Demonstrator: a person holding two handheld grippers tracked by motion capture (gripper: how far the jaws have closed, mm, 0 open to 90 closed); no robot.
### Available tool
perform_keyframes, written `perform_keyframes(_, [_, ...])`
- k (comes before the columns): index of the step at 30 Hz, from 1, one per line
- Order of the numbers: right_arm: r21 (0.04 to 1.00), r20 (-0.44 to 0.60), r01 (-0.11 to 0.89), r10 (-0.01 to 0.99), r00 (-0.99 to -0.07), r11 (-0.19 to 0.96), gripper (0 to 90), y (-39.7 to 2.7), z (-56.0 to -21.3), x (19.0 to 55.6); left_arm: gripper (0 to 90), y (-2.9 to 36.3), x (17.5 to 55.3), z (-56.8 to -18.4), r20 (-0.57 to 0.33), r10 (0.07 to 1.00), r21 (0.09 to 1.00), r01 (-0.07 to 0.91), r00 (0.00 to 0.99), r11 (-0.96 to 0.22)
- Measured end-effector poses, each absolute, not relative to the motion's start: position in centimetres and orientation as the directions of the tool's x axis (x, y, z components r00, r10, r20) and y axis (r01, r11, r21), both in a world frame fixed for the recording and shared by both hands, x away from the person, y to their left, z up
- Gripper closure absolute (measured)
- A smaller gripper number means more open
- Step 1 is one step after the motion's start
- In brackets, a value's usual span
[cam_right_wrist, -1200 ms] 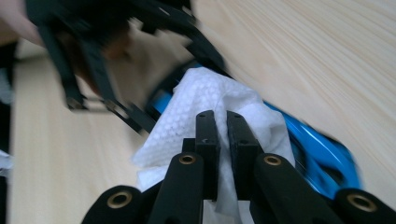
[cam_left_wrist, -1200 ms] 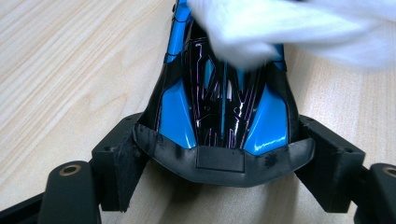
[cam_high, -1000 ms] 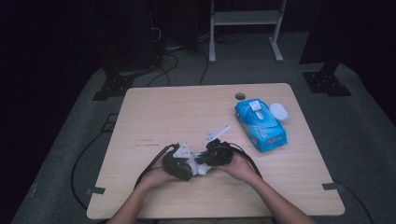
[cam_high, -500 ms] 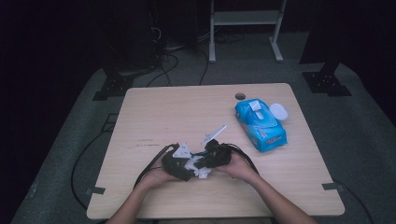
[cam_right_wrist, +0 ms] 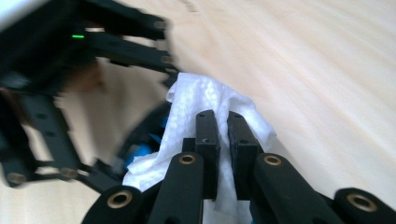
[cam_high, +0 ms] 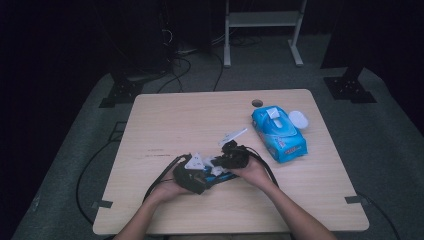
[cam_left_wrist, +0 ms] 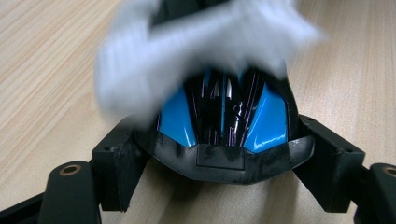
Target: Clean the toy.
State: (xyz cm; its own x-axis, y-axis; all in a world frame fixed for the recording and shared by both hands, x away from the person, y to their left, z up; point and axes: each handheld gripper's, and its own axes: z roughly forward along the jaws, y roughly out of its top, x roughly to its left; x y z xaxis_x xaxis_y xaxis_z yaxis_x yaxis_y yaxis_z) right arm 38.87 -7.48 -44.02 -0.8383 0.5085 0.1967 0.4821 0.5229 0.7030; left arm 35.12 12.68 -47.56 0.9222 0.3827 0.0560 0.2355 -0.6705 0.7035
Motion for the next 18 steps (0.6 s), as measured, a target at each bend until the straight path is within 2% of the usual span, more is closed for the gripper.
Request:
perform_keyframes(4, [0.684, 0.168, 0.507, 0.563, -0.809, 0.524, 84.5, -10.0, -44.1, 39.7, 23.4, 12.7, 35.1, -47.5, 0.06, 0.379, 0.698, 0.232, 0.924, -0.677])
perform_keyframes(11, [0.645, 0.183, 0.573, 0.626, -0.758, 0.505, 84.4, -14.6, -44.9, 40.0, 23.4, 12.7, 35.2, -47.5, 0.063, 0.377, 0.696, 0.23, 0.924, -0.68])
perform_keyframes(14, [0.64, 0.219, 0.591, 0.62, -0.753, 0.491, 84.3, -14.9, -44.9, 39.7, 23.3, 12.7, 35.2, -47.5, 0.061, 0.378, 0.696, 0.232, 0.924, -0.68])
perform_keyframes(18, [0.642, 0.249, 0.555, 0.541, -0.803, 0.529, 84.3, -13.7, -44.3, 38.4, 23.3, 12.7, 35.2, -47.5, 0.057, 0.381, 0.697, 0.236, 0.923, -0.677])
